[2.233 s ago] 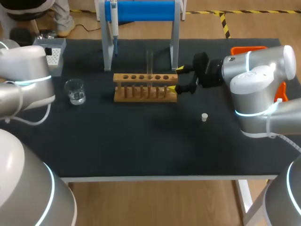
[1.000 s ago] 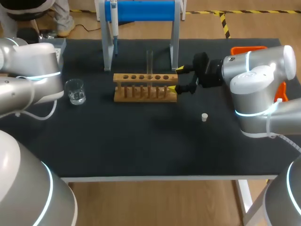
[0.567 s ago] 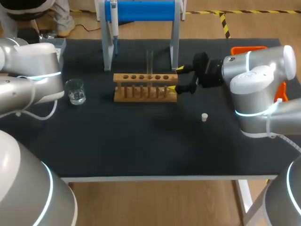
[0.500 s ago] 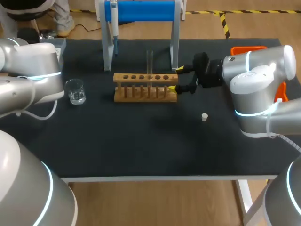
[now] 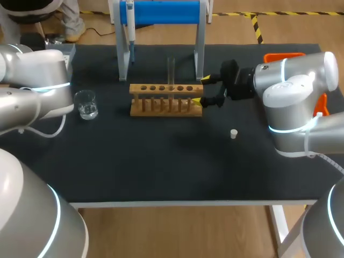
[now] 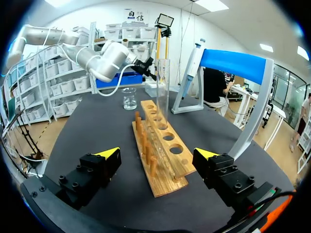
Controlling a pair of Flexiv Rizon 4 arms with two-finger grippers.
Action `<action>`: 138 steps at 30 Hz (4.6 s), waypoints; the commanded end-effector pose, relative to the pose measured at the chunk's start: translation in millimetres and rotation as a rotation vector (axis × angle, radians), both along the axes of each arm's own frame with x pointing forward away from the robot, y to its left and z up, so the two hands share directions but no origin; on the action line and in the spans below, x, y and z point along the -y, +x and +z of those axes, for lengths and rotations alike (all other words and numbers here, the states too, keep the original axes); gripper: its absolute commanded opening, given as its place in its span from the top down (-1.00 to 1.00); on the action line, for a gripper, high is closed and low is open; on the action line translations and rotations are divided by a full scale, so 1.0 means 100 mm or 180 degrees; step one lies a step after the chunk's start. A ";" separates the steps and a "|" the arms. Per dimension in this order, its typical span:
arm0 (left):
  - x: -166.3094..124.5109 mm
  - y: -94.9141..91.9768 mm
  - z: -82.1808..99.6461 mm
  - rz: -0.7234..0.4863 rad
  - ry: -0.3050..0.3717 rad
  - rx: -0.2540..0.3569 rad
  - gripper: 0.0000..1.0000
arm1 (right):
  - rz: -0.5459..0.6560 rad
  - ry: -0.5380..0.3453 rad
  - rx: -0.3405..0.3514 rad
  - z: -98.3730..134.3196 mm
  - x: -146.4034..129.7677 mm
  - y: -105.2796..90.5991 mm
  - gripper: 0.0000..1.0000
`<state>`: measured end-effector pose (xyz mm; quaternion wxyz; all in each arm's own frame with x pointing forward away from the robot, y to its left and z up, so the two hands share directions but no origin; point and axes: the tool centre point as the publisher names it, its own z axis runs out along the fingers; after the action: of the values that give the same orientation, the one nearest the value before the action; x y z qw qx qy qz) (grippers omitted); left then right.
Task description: Invert the test tube, pick up the pipette, mount the tip to pipette, aspirate from beaker and dispense into the tube, eject the tip, return the pipette, and cap with the stopper.
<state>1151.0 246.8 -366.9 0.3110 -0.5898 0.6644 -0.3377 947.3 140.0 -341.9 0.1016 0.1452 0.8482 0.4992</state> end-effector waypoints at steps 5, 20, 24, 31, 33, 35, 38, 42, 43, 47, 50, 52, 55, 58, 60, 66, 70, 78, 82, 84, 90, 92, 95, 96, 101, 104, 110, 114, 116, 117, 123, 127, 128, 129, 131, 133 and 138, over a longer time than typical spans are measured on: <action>0.01 0.01 -0.02 0.0011 0.0016 -0.0012 0.34 | 0.0000 -0.0004 -0.0001 0.00 0.00 0.00 -1.00; 0.01 0.01 -0.05 0.0006 0.0024 -0.0046 0.97 | 0.0000 -0.0004 -0.0001 0.00 0.00 0.00 -1.00; 0.01 0.01 -0.06 0.0002 0.0022 -0.0058 1.00 | 0.0000 -0.0004 -0.0001 0.00 0.00 0.00 -1.00; 0.01 0.01 -0.07 0.0002 0.0013 -0.0062 1.00 | 0.0000 -0.0004 -0.0001 0.00 0.00 0.00 -1.00; 0.01 0.01 -0.07 0.0001 0.0011 -0.0058 1.00 | 0.0000 -0.0004 -0.0001 0.00 0.00 0.00 -1.00; 0.01 0.01 -0.07 -0.0001 0.0019 -0.0061 1.00 | 0.0000 -0.0004 -0.0001 0.00 0.00 0.00 -1.00; 0.02 0.02 -0.05 -0.0003 0.0030 -0.0051 1.00 | 0.0000 -0.0004 -0.0001 0.00 0.00 0.00 -1.00; 0.02 0.00 -0.02 0.0005 0.0038 -0.0034 1.00 | 0.0000 -0.0004 -0.0001 0.00 0.00 0.00 -1.00; 0.02 0.00 -0.01 0.0008 0.0041 -0.0028 1.00 | 0.0000 -0.0004 -0.0001 0.00 0.00 0.00 -1.00; 0.02 -0.01 0.03 0.0018 0.0058 -0.0005 1.00 | 0.0000 -0.0004 -0.0001 0.00 0.00 0.00 -1.00; 0.02 -0.02 0.07 0.0024 0.0075 0.0017 1.00 | 0.0000 -0.0004 -0.0001 0.00 0.00 0.00 -1.00; 0.03 -0.02 0.10 0.0027 0.0086 0.0030 1.00 | 0.0000 -0.0004 -0.0001 0.00 0.00 0.00 -1.00; 0.02 -0.02 0.13 0.0028 0.0103 0.0050 1.00 | 0.0000 -0.0004 -0.0001 0.00 0.00 0.00 -1.00; 0.02 -0.02 0.18 0.0028 0.0127 0.0071 1.00 | 0.0000 -0.0004 -0.0001 0.00 0.00 0.00 -1.00; 0.01 -0.02 0.21 0.0031 0.0150 0.0083 1.00 | 0.0000 -0.0004 -0.0001 0.00 0.00 0.00 -1.00; 0.02 -0.03 0.33 0.0041 0.0214 0.0130 1.00 | 0.0000 -0.0004 -0.0001 0.00 0.00 0.00 -1.00; 0.03 -0.03 0.42 0.0038 0.0274 0.0165 1.00 | 0.0000 -0.0004 -0.0001 0.00 0.00 0.00 -1.00; 0.06 -0.05 0.59 0.0051 0.0371 0.0236 1.00 | 0.0000 -0.0004 -0.0001 0.00 0.00 0.00 -1.00; 0.05 -0.06 0.73 0.0079 0.0412 0.0335 1.00 | 0.0000 -0.0004 -0.0001 0.00 0.00 0.00 -1.00; 0.06 -0.07 0.81 0.0072 0.0444 0.0380 1.00 | 0.0000 -0.0004 -0.0001 0.00 0.00 0.00 -1.00; 0.19 -0.20 1.17 -0.0232 0.0550 0.0493 1.00 | 0.0000 -0.0004 -0.0001 0.00 0.00 0.00 -1.00; 0.22 -0.29 1.28 -0.0405 0.0540 0.0540 1.00 | 0.0000 -0.0004 -0.0001 0.00 0.00 0.00 -1.00; 0.33 -0.50 1.47 -0.0919 0.0465 0.0560 1.00 | 0.0000 -0.0004 -0.0001 0.00 0.00 0.00 -1.00; 0.39 -0.62 1.53 -0.1154 0.0479 0.0511 1.00 | 0.0000 -0.0004 -0.0001 0.00 0.00 0.00 -1.00; 0.58 -0.99 1.68 -0.1843 0.0357 0.0400 1.00 | 0.0000 -0.0004 -0.0001 0.00 0.00 0.00 -1.00; 0.69 -1.17 1.72 -0.2161 0.0248 0.0318 1.00 | 0.0000 -0.0004 -0.0001 0.00 0.00 0.00 -1.00; 0.69 -1.17 1.72 -0.2161 0.0248 0.0318 1.00 | 0.0000 -0.0004 -0.0001 0.00 0.00 0.00 -1.00; 0.69 -1.17 1.72 -0.2161 0.0248 0.0318 1.00 | 0.0000 -0.0004 -0.0001 0.00 0.00 0.00 -1.00; 0.69 -1.17 1.72 -0.2161 0.0248 0.0318 1.00 | 0.0000 -0.0004 -0.0001 0.00 0.00 0.00 -1.00; 0.69 -1.17 1.72 -0.2161 0.0248 0.0318 1.00 | 0.0000 -0.0004 -0.0001 0.00 0.00 0.00 -1.00; 0.69 -1.17 1.72 -0.2161 0.0248 0.0318 1.00 | 0.0000 -0.0004 -0.0001 0.00 0.00 0.00 -1.00; 0.69 -1.17 1.72 -0.2161 0.0248 0.0318 1.00 | 0.0000 -0.0004 -0.0001 0.00 0.00 0.00 -1.00; 0.77 -1.23 1.76 -0.2228 0.0251 0.0321 1.00 | 0.0000 -0.0004 -0.0001 0.00 0.00 0.00 -1.00; 0.84 -1.29 1.79 -0.2298 0.0259 0.0306 1.00 | 0.0000 -0.0004 -0.0001 0.00 0.00 0.00 -1.00; 1.02 -1.43 1.85 -0.2435 0.0272 0.0298 1.00 | 0.0000 -0.0004 -0.0001 0.00 0.00 0.00 -1.00; 1.20 -1.57 1.89 -0.2574 0.0278 0.0268 1.00 | 0.0000 -0.0004 -0.0001 0.00 0.00 0.00 -1.00; 1.64 -1.85 1.99 -0.2864 0.0277 0.0251 1.00 | 0.0000 -0.0004 -0.0001 0.00 0.00 0.00 -1.00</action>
<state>984.7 95.4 -179.5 0.1804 -0.2155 0.8527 -0.4404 947.3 140.0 -341.9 0.1016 0.1452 0.8482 0.4992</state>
